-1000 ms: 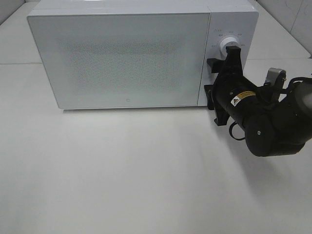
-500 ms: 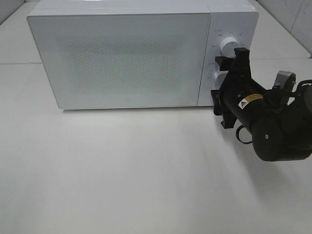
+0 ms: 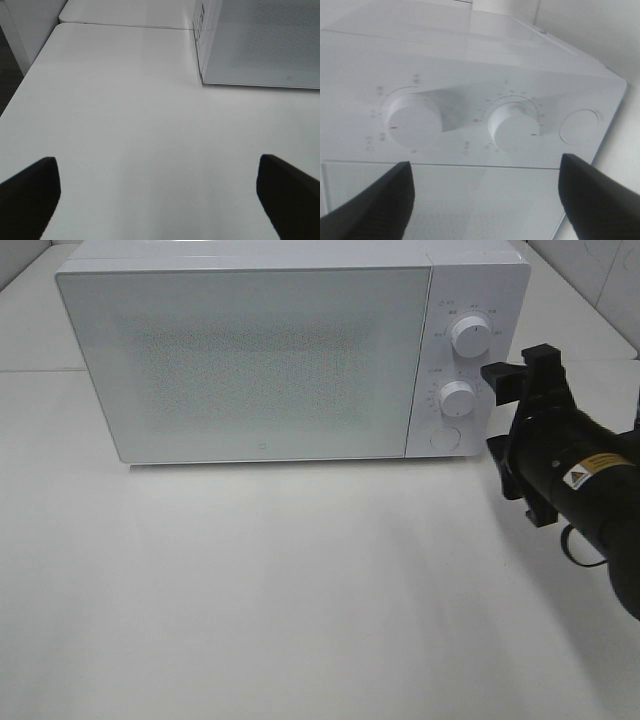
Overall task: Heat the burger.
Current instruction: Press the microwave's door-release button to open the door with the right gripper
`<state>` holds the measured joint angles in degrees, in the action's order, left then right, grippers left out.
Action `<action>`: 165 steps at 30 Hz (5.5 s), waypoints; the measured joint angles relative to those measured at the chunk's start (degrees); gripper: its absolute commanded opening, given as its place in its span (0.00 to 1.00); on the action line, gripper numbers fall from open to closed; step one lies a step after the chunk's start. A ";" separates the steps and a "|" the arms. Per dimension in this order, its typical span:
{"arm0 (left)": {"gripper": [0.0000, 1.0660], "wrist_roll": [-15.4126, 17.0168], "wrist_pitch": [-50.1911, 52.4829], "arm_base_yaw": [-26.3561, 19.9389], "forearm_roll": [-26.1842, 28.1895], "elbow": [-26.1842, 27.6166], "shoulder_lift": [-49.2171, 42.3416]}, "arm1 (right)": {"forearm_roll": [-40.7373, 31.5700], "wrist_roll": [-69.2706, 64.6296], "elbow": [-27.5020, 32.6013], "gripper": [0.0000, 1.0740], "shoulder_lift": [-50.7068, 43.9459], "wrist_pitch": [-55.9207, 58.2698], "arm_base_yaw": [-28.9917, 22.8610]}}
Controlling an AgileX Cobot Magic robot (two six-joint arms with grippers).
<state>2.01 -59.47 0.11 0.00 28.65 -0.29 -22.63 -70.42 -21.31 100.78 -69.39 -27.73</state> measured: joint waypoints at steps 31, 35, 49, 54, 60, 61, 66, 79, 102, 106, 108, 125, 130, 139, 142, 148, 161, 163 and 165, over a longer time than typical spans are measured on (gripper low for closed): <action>0.95 0.00 0.00 0.00 0.00 0.00 0.00 | 6.65 66.18 -12.09 0.72 -35.75 81.70 0.06; 0.95 0.00 0.00 0.00 0.00 0.00 0.00 | 9.45 64.74 -12.09 0.72 -35.75 84.28 1.60; 0.95 0.00 0.00 0.00 0.00 0.00 0.00 | 19.42 61.36 -12.83 0.83 -35.75 103.59 25.27; 0.95 0.00 0.00 0.00 0.00 0.00 0.00 | 24.01 63.03 -12.83 0.83 -39.94 113.79 30.02; 0.95 0.00 0.00 0.00 0.00 0.00 0.00 | 23.43 64.52 -12.83 0.83 -50.31 119.69 30.19; 0.95 0.00 0.00 0.00 0.00 0.00 0.00 | 23.03 64.97 -12.83 0.83 -53.17 121.07 30.19; 0.95 0.00 0.00 0.00 0.00 0.00 0.00 | 21.60 67.09 -12.83 0.83 -67.04 126.74 30.19; 0.95 0.00 0.00 0.00 0.00 0.00 0.00 | 17.99 71.33 -12.09 0.83 -93.56 131.49 30.19; 0.95 0.00 0.00 0.00 0.00 0.00 0.00 | 18.05 75.57 -7.45 0.83 -101.01 130.63 30.19; 0.95 0.00 0.00 0.00 0.00 0.00 0.00 | 18.05 75.57 -7.45 0.83 -101.01 130.52 30.19; 0.95 0.00 0.00 0.00 0.00 0.00 0.00 | 18.05 75.57 -7.45 0.83 -101.01 130.46 30.19; 0.95 0.00 0.00 0.00 0.00 0.00 0.00 | 18.05 75.57 -7.51 0.83 -101.01 130.29 30.19; 0.95 0.00 0.00 0.00 0.00 0.00 0.00 | 17.30 75.57 -9.00 0.82 -99.64 124.85 30.19; 0.95 0.00 0.00 0.00 0.00 0.00 0.00 | 16.56 80.10 -9.40 0.26 -89.55 108.98 30.19; 0.95 0.00 0.00 0.00 0.00 0.00 0.00 | 15.53 84.17 -7.62 0.00 -86.52 102.67 30.19; 0.95 0.00 0.00 0.00 0.00 0.00 0.00 | 15.01 85.60 -2.75 0.00 -83.88 90.58 30.19; 0.95 0.00 0.00 0.00 0.00 0.00 0.00 | 11.34 84.11 9.51 0.00 -70.87 58.21 30.19; 0.95 0.00 0.00 0.00 0.00 0.00 0.00 | 11.75 84.05 10.26 0.00 -67.72 55.35 30.19; 0.95 0.00 0.00 0.00 0.00 0.00 0.00 | 12.03 84.05 10.71 0.00 -66.00 53.40 30.19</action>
<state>2.01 -59.47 0.11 0.00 28.65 -0.29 -10.60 13.64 -10.60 34.78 -15.99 2.46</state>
